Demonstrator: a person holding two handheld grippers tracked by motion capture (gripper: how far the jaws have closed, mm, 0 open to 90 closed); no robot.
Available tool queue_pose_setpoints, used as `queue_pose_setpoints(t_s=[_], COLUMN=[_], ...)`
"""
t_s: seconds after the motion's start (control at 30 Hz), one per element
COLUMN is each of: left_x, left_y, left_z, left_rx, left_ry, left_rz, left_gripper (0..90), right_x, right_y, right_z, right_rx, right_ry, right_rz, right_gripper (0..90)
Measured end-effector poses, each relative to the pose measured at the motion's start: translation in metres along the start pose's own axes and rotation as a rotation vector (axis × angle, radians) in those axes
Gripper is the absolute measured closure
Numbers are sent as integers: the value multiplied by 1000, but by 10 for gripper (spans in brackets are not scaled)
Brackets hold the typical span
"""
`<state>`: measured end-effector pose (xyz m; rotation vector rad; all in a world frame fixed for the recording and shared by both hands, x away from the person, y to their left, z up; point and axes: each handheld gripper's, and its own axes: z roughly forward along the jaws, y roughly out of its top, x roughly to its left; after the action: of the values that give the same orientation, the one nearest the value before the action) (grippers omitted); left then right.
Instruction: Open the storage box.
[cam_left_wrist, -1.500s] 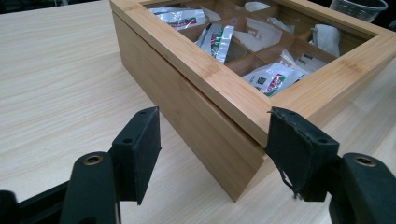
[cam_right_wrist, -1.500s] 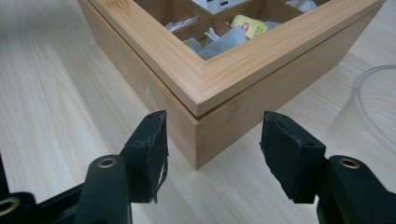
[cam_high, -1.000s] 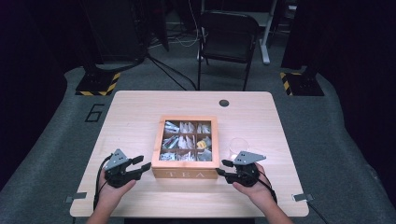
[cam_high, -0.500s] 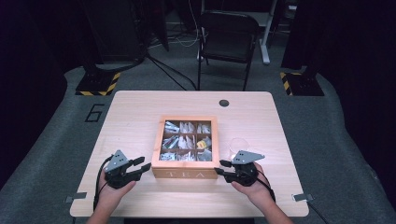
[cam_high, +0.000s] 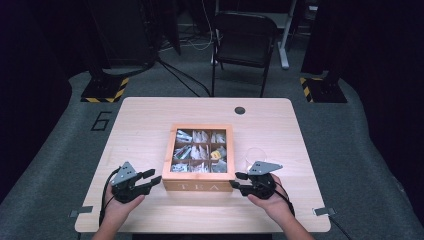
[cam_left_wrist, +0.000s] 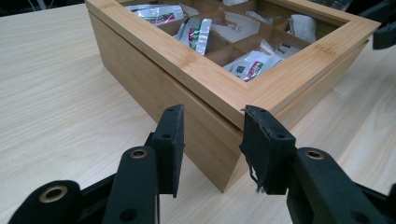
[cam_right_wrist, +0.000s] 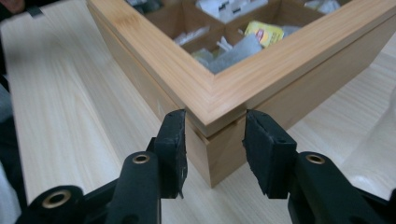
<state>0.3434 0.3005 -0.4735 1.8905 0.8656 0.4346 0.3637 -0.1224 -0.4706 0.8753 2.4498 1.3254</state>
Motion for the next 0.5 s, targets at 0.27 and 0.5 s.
queue_pose_setpoints(t_s=[0.27,0.5], left_x=[0,0], left_y=[0,1], left_z=[-3,-4], left_rx=[-9,-33], left_ry=[-3,11], left_rz=[5,8], left_gripper=[591,591], right_x=[3,2], right_y=[2,6], right_z=[4,-4], right_rx=[10,-49], right_ry=[-29,-19], right_rz=[-45,-9], right_gripper=[607,613])
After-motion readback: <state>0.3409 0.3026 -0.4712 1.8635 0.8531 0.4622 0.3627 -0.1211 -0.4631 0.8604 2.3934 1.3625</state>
